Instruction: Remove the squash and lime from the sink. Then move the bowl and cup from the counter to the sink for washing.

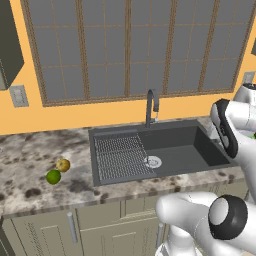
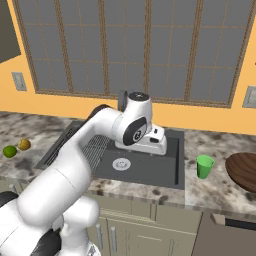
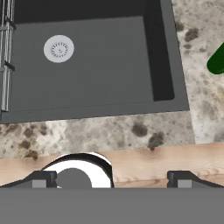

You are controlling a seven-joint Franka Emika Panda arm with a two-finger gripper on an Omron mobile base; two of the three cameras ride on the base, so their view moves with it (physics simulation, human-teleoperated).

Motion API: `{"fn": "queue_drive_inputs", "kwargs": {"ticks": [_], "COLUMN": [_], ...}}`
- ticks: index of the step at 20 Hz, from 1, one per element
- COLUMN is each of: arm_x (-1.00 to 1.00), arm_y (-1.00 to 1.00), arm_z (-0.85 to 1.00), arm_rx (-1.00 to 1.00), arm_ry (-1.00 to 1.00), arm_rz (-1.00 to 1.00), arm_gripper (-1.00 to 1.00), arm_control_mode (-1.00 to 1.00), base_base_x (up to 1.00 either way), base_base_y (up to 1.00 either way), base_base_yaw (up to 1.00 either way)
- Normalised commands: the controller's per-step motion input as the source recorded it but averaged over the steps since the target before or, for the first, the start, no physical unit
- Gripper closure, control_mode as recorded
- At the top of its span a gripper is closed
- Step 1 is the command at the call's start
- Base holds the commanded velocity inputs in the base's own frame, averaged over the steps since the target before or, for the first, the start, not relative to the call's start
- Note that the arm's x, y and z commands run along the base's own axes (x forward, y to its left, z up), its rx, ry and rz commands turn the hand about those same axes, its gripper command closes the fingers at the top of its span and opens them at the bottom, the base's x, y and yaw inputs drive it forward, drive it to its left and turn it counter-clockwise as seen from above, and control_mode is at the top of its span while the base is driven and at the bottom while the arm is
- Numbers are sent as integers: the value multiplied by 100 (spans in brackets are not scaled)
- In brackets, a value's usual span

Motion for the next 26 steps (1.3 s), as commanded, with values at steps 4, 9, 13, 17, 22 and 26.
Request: {"fn": "queue_drive_inputs", "kwargs": {"ticks": [4, 9, 13, 17, 22, 26], "arm_x": [19, 16, 14, 14, 11, 6], "arm_y": [-47, -44, -38, -40, -38, -37], "arm_z": [0, 0, 3, 1, 0, -7], "arm_rx": [-8, -7, -4, -2, 0, 0], "arm_ry": [3, 7, 13, 11, 7, 1], "arm_rz": [0, 0, 0, 0, 0, 0], "arm_gripper": [-100, -100, -100, -100, -100, -100], "arm_control_mode": [-100, -100, -100, -100, -100, -100], "base_base_x": [0, 0, 0, 0, 0, 0], "base_base_y": [0, 0, 0, 0, 0, 0], "base_base_yaw": [0, 0, 0, 0, 0, 0]}}
